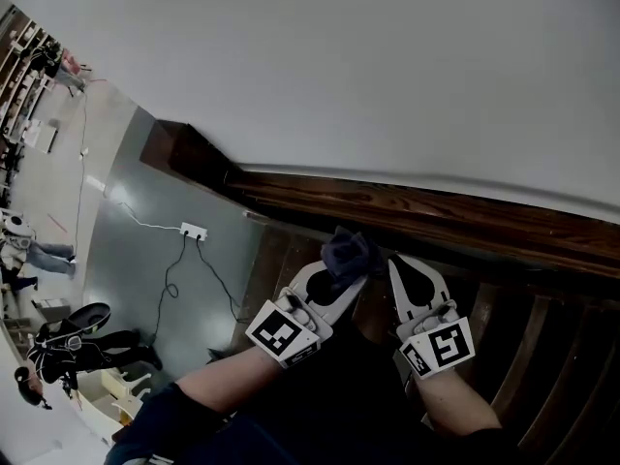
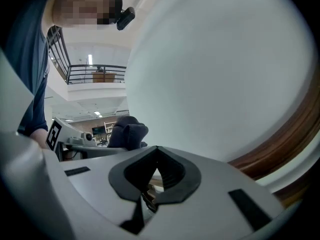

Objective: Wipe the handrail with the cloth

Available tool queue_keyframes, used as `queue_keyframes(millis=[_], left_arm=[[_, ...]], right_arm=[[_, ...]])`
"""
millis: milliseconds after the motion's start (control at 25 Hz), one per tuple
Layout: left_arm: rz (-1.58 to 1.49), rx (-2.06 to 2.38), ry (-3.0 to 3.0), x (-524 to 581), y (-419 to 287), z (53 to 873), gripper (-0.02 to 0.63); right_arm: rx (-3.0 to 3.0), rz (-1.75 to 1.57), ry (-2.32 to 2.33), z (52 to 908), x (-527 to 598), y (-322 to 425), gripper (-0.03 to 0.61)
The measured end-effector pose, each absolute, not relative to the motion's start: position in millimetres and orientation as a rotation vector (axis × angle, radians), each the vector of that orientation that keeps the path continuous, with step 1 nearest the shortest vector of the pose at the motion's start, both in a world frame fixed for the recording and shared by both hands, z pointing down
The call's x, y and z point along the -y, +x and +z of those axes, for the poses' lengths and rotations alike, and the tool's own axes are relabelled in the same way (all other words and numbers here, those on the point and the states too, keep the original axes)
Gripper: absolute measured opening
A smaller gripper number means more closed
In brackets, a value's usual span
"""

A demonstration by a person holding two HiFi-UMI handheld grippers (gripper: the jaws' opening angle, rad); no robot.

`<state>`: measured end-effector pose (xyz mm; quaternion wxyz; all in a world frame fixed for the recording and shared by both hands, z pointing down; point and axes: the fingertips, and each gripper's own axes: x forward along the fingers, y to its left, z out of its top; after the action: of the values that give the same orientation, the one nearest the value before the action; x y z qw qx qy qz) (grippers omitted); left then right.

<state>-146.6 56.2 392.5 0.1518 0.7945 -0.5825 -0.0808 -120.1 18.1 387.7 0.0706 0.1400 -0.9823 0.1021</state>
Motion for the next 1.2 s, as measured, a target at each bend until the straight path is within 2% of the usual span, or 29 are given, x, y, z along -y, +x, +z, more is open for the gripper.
queue_keyframes(millis=[640,1200], left_arm=[[-0.257,1.674,2.236,43.4,-140.3,539.7,0.078],[-0.294,1.690,2.245,77.7,-137.1,569.5,0.078]], right_arm=[[2.910,0.296,0.641,483.8,53.9,-105.4,0.009],[2.896,0.311,0.627,512.5,65.7,-106.5,0.009]])
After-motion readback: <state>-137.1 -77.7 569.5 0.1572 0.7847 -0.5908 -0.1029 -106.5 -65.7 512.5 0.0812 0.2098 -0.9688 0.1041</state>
